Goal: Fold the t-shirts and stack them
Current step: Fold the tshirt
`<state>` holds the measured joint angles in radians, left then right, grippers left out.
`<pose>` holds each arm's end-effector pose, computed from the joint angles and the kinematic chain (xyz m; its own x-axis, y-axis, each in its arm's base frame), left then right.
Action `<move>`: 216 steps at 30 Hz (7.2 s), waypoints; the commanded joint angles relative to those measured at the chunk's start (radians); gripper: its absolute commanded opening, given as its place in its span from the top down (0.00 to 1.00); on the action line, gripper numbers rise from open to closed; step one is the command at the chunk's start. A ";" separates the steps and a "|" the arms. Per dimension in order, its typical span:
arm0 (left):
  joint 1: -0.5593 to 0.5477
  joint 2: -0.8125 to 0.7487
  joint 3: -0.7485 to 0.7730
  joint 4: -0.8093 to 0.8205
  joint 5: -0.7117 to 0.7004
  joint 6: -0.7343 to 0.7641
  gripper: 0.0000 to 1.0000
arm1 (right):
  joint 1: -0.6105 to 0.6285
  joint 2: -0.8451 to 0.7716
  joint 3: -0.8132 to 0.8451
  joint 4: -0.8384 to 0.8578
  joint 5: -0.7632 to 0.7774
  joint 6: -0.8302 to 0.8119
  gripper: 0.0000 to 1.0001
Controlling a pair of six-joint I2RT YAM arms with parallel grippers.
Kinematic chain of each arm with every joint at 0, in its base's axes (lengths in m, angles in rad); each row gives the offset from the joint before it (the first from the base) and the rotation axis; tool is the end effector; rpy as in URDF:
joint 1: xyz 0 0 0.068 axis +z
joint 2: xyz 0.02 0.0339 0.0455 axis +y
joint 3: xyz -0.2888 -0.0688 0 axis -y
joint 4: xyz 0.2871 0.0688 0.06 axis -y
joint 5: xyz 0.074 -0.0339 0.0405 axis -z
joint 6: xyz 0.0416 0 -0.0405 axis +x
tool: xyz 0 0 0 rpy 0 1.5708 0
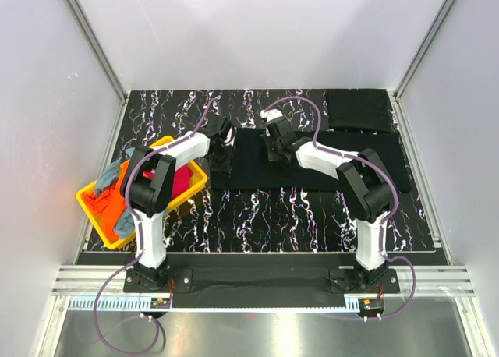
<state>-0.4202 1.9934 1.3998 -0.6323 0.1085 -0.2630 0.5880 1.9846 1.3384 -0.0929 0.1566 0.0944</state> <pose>0.4081 -0.1873 0.1575 -0.9438 0.1386 -0.3000 0.2005 0.9618 -0.1863 0.4084 0.2645 0.1754 -0.6006 -0.2885 -0.7457 -0.3972 0.9171 -0.0349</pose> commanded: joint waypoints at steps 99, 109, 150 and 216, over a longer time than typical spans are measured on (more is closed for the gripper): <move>-0.005 0.212 0.292 0.033 -0.161 -0.148 0.56 | -0.359 -0.645 -0.320 -0.263 -0.103 0.495 0.80; 0.106 0.528 0.853 -0.066 -0.075 -0.208 0.55 | -0.361 -0.733 -0.207 -0.292 0.023 0.455 0.77; -0.384 0.337 0.386 0.249 0.069 -0.329 1.00 | -0.364 -1.158 -0.101 -0.518 0.018 0.464 0.76; -0.265 -0.191 0.130 0.242 0.120 -0.131 0.61 | -0.500 -0.771 -0.170 -0.491 -0.155 0.505 0.68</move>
<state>-0.5686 1.9179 1.6630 -0.4953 0.1806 -0.3740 0.1295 1.2587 1.1099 -0.5232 0.0288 0.6239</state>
